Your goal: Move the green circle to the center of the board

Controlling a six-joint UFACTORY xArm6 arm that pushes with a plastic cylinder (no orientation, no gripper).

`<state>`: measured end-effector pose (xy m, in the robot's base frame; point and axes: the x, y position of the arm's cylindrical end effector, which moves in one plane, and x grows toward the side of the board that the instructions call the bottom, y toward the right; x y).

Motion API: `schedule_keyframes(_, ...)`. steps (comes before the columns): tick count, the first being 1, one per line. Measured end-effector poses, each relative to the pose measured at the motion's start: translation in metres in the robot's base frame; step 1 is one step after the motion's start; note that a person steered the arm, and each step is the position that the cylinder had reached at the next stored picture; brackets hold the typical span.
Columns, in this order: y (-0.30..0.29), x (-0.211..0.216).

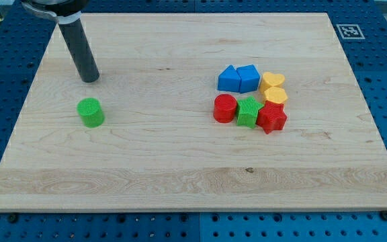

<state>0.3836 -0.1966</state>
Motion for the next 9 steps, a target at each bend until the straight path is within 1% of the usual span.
schedule_keyframes(2, -0.018, 0.001)
schedule_keyframes(4, -0.020, 0.021)
schedule_keyframes(8, -0.023, 0.043)
schedule_keyframes(9, -0.023, 0.063)
